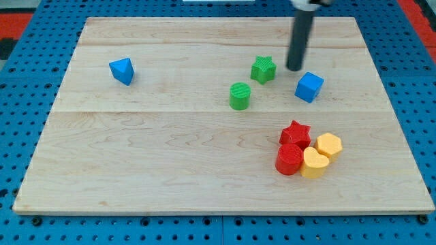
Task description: Drag the green star to the top right of the green circle
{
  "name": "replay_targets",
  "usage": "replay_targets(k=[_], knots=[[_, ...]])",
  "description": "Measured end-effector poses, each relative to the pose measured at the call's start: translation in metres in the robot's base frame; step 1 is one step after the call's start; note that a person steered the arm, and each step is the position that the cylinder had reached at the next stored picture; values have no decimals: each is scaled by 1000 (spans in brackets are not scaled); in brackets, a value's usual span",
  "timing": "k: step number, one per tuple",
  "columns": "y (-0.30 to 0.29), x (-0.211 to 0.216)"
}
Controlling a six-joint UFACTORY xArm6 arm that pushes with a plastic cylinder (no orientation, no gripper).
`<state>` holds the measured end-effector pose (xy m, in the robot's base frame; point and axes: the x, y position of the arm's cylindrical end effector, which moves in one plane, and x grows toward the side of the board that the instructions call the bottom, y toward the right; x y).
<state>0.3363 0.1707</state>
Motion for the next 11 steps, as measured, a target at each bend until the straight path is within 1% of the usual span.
replay_targets(k=[1, 2, 4, 5, 6, 7, 8, 9, 10, 11], knots=[[46, 22], [-9, 25], [-70, 27], [-110, 31], [-152, 22], [-186, 3], [-195, -23], [-173, -28], [-128, -28], [-129, 24]])
